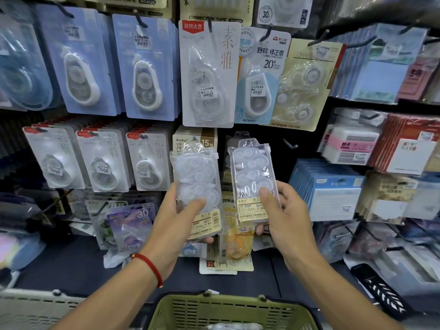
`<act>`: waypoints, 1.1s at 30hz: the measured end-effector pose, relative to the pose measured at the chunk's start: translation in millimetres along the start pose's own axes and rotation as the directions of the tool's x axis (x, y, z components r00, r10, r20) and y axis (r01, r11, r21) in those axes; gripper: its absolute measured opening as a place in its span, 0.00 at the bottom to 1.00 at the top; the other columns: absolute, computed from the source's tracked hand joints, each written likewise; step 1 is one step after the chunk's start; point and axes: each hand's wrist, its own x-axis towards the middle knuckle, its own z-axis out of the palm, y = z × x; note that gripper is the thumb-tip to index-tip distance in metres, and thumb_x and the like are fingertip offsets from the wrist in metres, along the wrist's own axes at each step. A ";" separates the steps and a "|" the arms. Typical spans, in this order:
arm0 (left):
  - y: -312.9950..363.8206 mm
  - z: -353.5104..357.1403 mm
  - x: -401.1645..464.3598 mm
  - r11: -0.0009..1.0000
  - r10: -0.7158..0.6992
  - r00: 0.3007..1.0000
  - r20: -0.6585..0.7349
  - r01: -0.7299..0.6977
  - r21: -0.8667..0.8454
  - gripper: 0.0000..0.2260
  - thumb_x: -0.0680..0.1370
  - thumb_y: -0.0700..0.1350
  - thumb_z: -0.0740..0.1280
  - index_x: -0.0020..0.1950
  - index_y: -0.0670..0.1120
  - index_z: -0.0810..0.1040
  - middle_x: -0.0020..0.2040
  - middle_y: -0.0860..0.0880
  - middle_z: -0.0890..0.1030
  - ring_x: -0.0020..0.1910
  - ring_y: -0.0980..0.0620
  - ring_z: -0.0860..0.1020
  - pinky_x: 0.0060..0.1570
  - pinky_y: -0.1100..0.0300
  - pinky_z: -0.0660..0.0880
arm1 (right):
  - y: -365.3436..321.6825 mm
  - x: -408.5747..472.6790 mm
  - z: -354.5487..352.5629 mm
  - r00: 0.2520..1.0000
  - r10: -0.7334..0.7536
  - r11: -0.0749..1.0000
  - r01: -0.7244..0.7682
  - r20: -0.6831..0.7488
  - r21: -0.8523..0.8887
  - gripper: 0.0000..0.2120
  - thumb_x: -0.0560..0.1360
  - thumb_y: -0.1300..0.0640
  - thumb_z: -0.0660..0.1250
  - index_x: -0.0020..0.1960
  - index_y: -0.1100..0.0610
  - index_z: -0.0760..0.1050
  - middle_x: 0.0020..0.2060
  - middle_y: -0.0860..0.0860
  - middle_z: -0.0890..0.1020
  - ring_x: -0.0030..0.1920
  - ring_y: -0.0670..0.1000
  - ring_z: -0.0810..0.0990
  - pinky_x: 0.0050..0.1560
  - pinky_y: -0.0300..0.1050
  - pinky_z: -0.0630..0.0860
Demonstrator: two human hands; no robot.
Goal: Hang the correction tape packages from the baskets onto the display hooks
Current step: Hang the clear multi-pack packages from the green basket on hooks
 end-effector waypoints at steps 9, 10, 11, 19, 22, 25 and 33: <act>5.4 1.2 -2.1 0.999 -0.039 0.999 0.017 0.040 -0.026 0.18 0.84 0.37 0.62 0.63 0.59 0.78 0.53 0.45 0.86 0.46 0.36 0.87 0.41 0.39 0.84 | 9.3 7.4 -2.6 0.991 0.131 0.987 -0.132 -0.016 -0.093 0.20 0.84 0.44 0.65 0.73 0.49 0.71 0.54 0.49 0.87 0.47 0.52 0.89 0.51 0.57 0.85; 5.5 2.2 -2.9 0.999 -0.041 0.999 0.017 0.041 -0.017 0.17 0.84 0.37 0.62 0.64 0.58 0.77 0.53 0.43 0.86 0.46 0.35 0.87 0.43 0.38 0.84 | 11.1 8.3 -5.8 0.979 0.202 0.957 -0.201 -0.018 -0.210 0.25 0.84 0.42 0.64 0.77 0.51 0.67 0.60 0.49 0.84 0.53 0.53 0.88 0.60 0.60 0.82; 5.8 3.3 -4.0 0.999 -0.044 0.999 0.022 0.045 -0.009 0.16 0.84 0.37 0.63 0.65 0.56 0.76 0.54 0.41 0.85 0.46 0.35 0.87 0.44 0.37 0.84 | 13.7 8.5 -9.6 0.970 0.243 0.893 -0.234 -0.024 -0.385 0.28 0.84 0.41 0.63 0.79 0.53 0.65 0.65 0.50 0.81 0.61 0.54 0.84 0.65 0.60 0.79; 4.0 11.2 -14.4 0.997 -0.011 0.986 0.167 -0.003 0.081 0.22 0.80 0.39 0.72 0.71 0.54 0.73 0.61 0.45 0.85 0.53 0.52 0.84 0.42 0.63 0.82 | 10.8 -10.4 4.9 0.939 0.141 0.942 -0.030 0.314 -0.334 0.10 0.83 0.42 0.66 0.61 0.42 0.80 0.55 0.40 0.86 0.56 0.43 0.83 0.59 0.48 0.81; 1.9 11.5 -15.0 0.995 0.016 0.986 0.164 -0.032 0.095 0.24 0.77 0.41 0.75 0.71 0.54 0.74 0.59 0.49 0.86 0.49 0.59 0.84 0.38 0.67 0.79 | 8.9 -14.9 11.1 0.955 0.078 0.961 0.004 0.286 -0.275 0.06 0.81 0.45 0.71 0.57 0.43 0.80 0.50 0.41 0.86 0.51 0.45 0.85 0.51 0.47 0.84; 3.2 10.5 -13.8 0.996 0.019 0.990 0.141 -0.032 0.086 0.21 0.78 0.43 0.75 0.68 0.57 0.75 0.60 0.50 0.86 0.59 0.52 0.85 0.52 0.53 0.85 | 8.2 -17.0 11.2 0.960 0.093 0.980 -0.041 0.266 -0.196 0.06 0.84 0.49 0.67 0.59 0.47 0.76 0.50 0.44 0.87 0.45 0.51 0.87 0.42 0.48 0.85; 5.0 9.6 -10.6 0.992 -0.041 0.997 0.069 0.032 0.123 0.21 0.83 0.37 0.68 0.59 0.65 0.80 0.58 0.56 0.85 0.56 0.57 0.83 0.44 0.42 0.86 | 8.3 -5.2 1.1 0.999 0.053 0.995 -0.052 0.005 -0.090 0.03 0.86 0.49 0.63 0.57 0.47 0.73 0.48 0.56 0.85 0.29 0.49 0.75 0.30 0.41 0.74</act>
